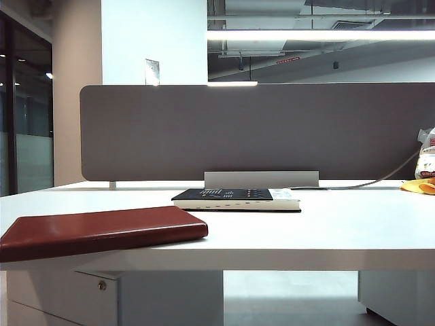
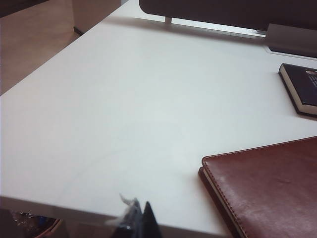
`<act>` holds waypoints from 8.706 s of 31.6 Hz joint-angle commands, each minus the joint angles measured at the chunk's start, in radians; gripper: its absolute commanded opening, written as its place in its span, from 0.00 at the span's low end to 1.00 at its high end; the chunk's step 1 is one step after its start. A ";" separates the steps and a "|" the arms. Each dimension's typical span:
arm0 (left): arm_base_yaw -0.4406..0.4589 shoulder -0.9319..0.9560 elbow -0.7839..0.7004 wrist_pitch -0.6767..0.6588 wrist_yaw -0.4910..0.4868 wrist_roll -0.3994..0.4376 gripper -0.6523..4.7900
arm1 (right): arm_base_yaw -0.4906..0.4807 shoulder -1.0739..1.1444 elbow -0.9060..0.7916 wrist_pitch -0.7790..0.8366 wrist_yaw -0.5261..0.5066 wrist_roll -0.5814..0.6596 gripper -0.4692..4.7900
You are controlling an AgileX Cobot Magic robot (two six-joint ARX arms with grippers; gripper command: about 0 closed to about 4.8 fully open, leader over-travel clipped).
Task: Pick up the red book and place it on top of the black book.
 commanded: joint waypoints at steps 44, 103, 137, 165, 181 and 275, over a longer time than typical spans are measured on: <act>-0.002 0.000 -0.007 -0.017 0.111 -0.183 0.11 | -0.002 0.000 -0.003 0.011 -0.010 0.088 0.09; -0.002 0.243 0.407 -0.226 0.416 -0.334 0.11 | 0.001 0.000 -0.003 0.018 -0.286 0.211 0.09; -0.002 0.274 0.407 -0.293 0.405 -0.220 0.11 | 0.035 0.330 0.597 -0.368 -0.583 0.267 0.08; -0.002 0.425 0.401 -0.316 0.526 -0.255 0.11 | 0.541 0.754 0.737 -0.346 -0.503 0.271 0.08; -0.002 0.696 0.338 -0.133 0.562 -0.409 0.26 | 0.541 0.754 0.736 -0.350 -0.504 0.270 0.08; -0.002 1.328 0.264 0.578 0.948 -0.632 0.11 | 0.542 0.754 0.736 -0.386 -0.503 0.262 0.08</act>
